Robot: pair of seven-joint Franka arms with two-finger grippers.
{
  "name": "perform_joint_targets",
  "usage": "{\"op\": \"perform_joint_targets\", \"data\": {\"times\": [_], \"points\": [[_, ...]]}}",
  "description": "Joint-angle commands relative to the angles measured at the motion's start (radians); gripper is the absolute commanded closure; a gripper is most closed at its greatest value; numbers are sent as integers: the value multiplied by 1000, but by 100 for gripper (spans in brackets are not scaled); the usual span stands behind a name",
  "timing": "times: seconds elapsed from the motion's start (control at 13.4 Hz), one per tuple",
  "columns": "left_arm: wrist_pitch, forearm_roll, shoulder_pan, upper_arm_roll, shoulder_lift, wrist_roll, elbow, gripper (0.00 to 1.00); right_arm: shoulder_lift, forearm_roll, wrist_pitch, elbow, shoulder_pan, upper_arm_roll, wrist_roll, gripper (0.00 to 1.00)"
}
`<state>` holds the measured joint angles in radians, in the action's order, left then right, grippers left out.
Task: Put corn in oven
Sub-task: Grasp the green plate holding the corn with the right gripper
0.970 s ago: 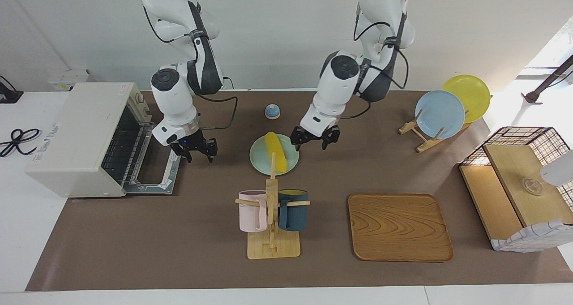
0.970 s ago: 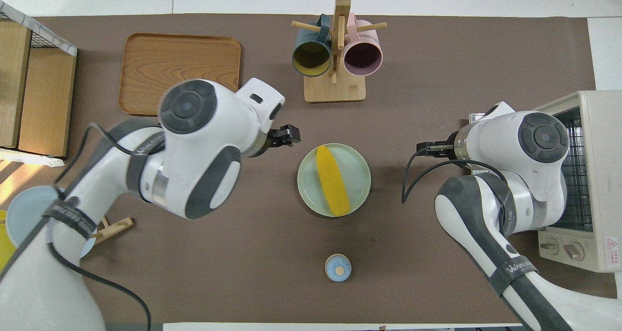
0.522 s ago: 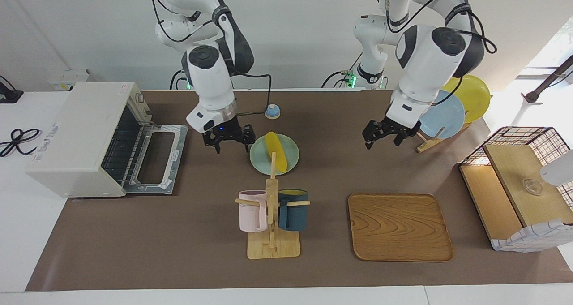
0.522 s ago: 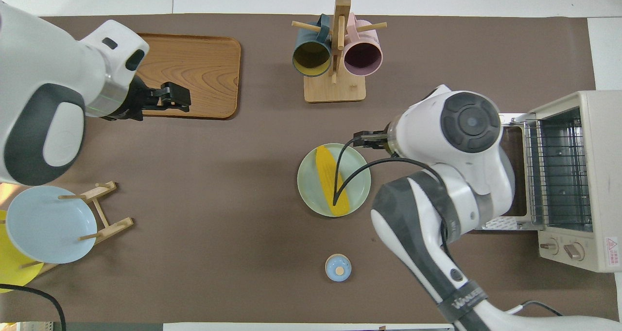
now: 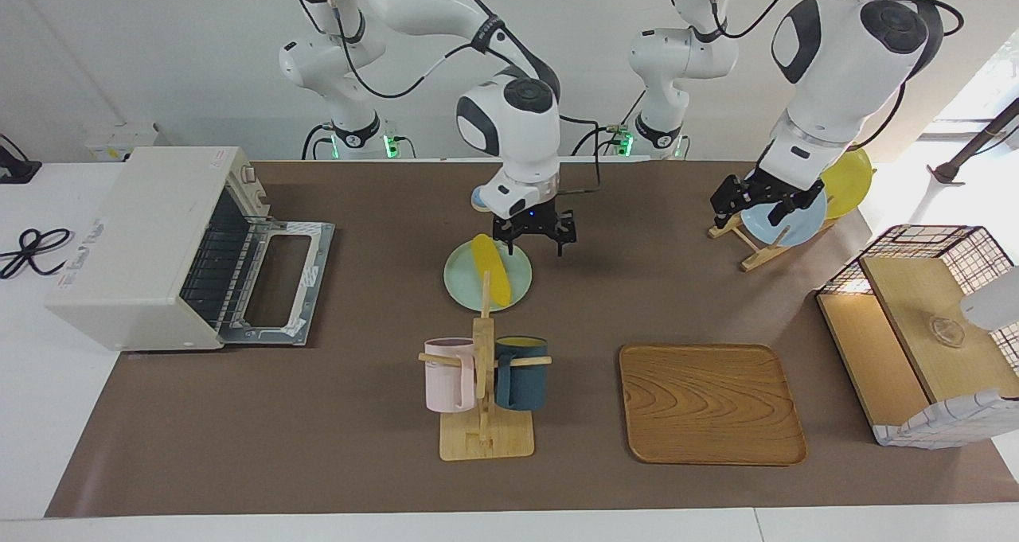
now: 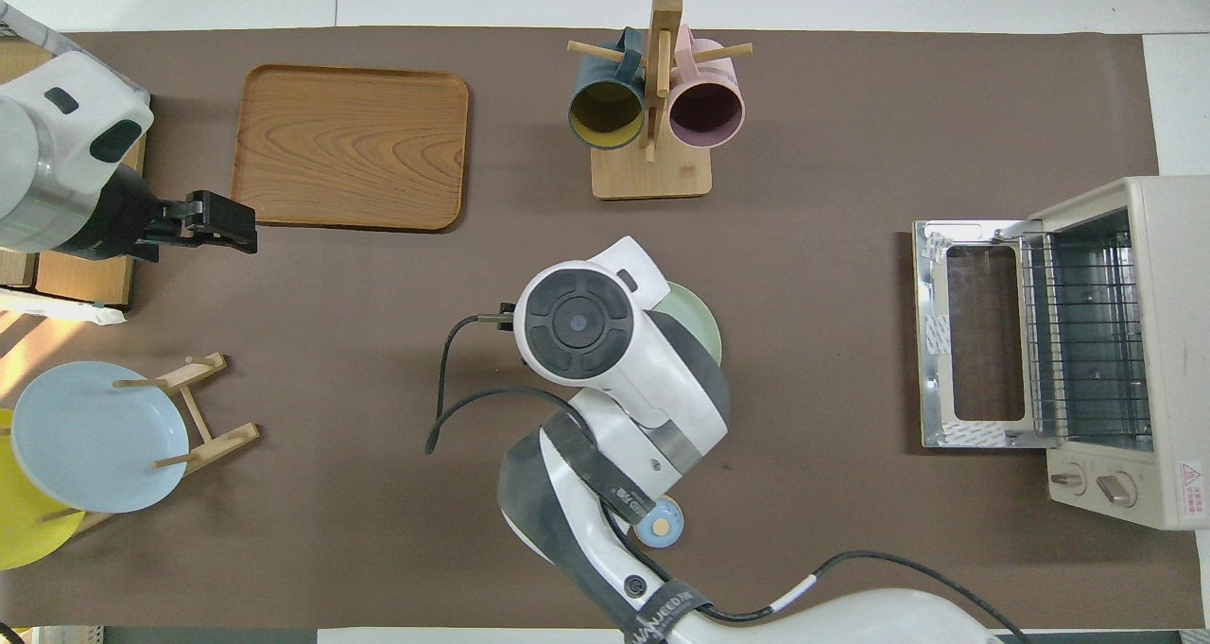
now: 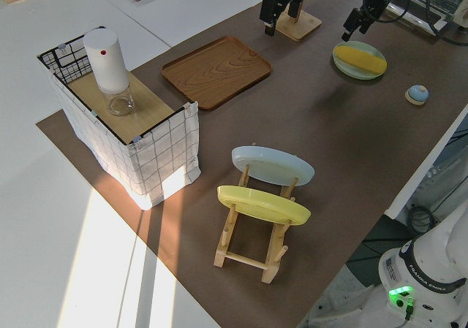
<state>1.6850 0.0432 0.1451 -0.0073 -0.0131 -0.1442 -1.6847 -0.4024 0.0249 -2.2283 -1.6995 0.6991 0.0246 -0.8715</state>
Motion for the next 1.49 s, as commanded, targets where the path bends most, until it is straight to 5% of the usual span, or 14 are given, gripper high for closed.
{"op": "perform_joint_targets", "data": {"times": [0.0,0.37,0.45,0.75,0.82,1.12,1.42], "points": [[-62,-23,-22,-11,41,21,-9,0,-82,20,-62,23,-1,-5,-17,0],[-94,-22,-18,-13,79,21,-52,0,-52,27,-129,-115,13,-5,-17,0],[-84,-23,-21,-11,73,25,-40,0,-44,27,-134,-138,13,-5,-15,8],[-87,-22,-35,-14,48,73,16,0,-30,58,-111,-169,13,-5,-8,91],[-90,-22,-38,-16,51,101,11,0,-29,72,-93,-167,11,-6,-6,100],[-91,-20,-51,-20,50,110,5,0,-29,151,-19,-132,7,-6,-1,100],[-99,-22,-53,-23,58,109,-4,0,-35,233,179,1,-3,-6,0,100]]}}
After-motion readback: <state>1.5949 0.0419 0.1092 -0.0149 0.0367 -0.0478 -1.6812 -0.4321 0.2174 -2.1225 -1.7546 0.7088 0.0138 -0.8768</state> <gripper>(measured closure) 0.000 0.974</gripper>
